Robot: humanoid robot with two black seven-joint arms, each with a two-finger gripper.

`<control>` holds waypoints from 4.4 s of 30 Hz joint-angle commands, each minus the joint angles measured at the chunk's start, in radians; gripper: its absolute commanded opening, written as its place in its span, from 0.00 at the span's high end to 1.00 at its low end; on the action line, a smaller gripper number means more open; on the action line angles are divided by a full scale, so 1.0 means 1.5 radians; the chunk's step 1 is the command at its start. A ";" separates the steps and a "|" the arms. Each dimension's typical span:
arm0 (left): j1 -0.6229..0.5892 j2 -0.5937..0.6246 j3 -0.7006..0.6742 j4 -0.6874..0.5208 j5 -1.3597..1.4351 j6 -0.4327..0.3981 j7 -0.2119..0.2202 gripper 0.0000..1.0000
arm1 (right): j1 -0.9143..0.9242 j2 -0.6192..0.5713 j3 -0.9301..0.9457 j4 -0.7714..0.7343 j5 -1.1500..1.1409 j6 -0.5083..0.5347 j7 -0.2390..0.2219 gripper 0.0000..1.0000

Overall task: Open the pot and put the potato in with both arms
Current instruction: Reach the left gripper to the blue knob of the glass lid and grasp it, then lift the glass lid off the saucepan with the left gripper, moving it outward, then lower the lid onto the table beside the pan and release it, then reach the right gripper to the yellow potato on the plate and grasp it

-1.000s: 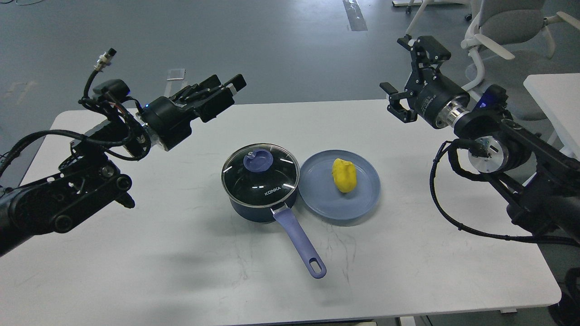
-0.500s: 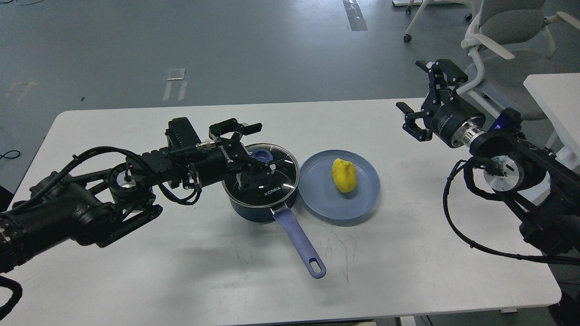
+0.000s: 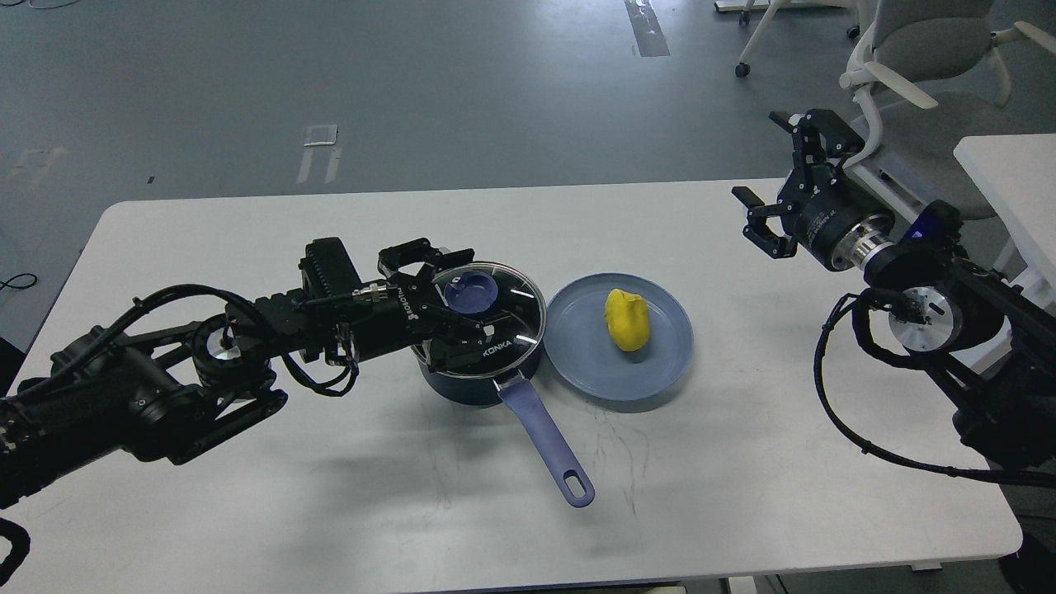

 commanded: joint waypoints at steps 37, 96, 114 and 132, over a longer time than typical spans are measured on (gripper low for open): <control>-0.012 0.150 -0.008 -0.139 -0.145 -0.019 -0.022 0.56 | 0.004 -0.002 -0.005 -0.001 -0.003 0.002 0.002 0.00; 0.139 0.192 -0.011 -0.027 -0.445 0.073 -0.022 0.02 | 0.065 -0.035 -0.091 0.005 -0.179 0.017 0.003 0.00; 0.018 0.180 -0.216 -0.085 -1.187 -0.295 0.089 0.02 | 0.290 -0.034 -0.540 -0.039 -0.683 0.053 0.105 0.00; 0.039 0.120 -0.277 -0.083 -1.195 -0.294 0.089 0.02 | 0.332 0.121 -0.675 -0.165 -0.686 0.059 0.113 0.03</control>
